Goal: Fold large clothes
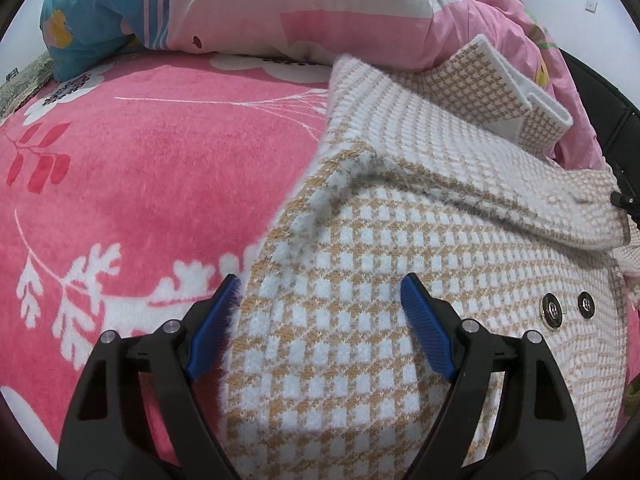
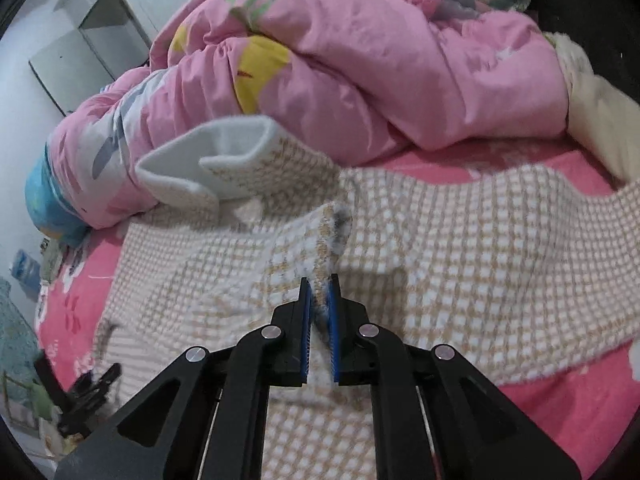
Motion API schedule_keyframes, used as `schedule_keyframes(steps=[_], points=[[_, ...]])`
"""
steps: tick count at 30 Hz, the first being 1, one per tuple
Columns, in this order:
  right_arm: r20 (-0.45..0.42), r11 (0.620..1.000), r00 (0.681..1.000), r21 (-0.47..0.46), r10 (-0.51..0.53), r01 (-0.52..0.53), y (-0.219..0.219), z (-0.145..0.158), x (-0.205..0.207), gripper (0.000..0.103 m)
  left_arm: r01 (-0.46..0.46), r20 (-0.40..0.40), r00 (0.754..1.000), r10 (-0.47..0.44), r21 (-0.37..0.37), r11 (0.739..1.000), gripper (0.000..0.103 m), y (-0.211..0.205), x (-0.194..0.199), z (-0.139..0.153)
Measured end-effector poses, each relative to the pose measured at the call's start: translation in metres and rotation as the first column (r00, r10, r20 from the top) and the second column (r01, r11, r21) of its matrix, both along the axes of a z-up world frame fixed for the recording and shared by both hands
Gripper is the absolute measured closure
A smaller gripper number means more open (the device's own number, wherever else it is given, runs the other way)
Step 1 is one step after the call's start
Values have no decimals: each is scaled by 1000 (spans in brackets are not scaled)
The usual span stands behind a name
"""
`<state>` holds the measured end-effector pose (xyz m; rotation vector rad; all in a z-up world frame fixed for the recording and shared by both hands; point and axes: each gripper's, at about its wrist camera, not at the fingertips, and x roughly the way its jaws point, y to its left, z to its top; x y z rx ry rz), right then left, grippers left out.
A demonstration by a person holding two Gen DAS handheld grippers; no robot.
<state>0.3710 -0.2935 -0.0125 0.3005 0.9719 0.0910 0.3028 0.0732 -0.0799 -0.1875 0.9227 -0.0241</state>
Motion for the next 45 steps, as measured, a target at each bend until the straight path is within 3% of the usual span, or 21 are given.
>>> schedule_keyframes(steps=[3,6,9,11,12,15,17,21,24,26,29,31,33,37,41,43,45], points=[[-107,998,993,33,-52,56,-31,-30,14,86,-2,1,1000,2,-2,1000,25,0,0,-2],[-74,982,989,133,-128,136,-64,-27,3,86,-1,1,1000,1,-2,1000,25,0,0,-3],[-30,977,996,194,-82,87,-61,-12,-5,77,-1,2,1000,1,-2,1000,25,0,0,-3],[-25,972,1000,233,9,-3,-42,-8,-3,74,-2,3,1000,2,-3,1000,25,-1,0,-3],[-22,973,999,228,43,-37,-32,-7,-2,74,-2,4,1000,3,-5,1000,25,-1,0,-3],[-46,987,990,93,137,-132,10,-23,5,70,-2,7,1000,2,-15,1000,25,2,-1,-4],[-138,981,979,-99,153,-167,32,-53,12,69,-6,16,1000,6,-43,999,25,7,-2,-1],[-141,971,982,-181,128,-153,43,-44,4,69,-49,58,997,58,-144,988,26,34,-16,22],[-82,960,975,-179,205,-217,66,-16,1,67,-48,122,991,62,-119,992,26,44,-23,54],[-46,951,967,-173,252,-256,86,-8,9,59,-36,144,988,54,-119,992,26,44,-17,75],[-57,940,955,-167,291,-296,108,-26,25,56,-30,142,989,41,-77,997,26,32,4,95],[-125,933,949,-188,289,-308,118,-63,35,51,-19,133,991,25,-44,999,26,18,24,100],[-77,929,950,-199,302,-311,118,-70,30,48,-10,122,992,10,-2,1000,26,4,42,97],[-82,954,961,-127,264,-273,96,-48,11,48,45,63,997,-45,7,999,26,-24,72,81],[-69,961,982,-204,174,-184,60,-50,-11,44,113,7,994,-113,-11,994,26,-61,100,63],[-77,969,983,-174,165,-176,49,-63,-14,41,150,-42,988,-152,-34,988,25,-82,114,45],[-67,966,983,-188,169,-179,49,-57,-21,42,146,-94,985,-147,-18,989,22,-95,122,25]])
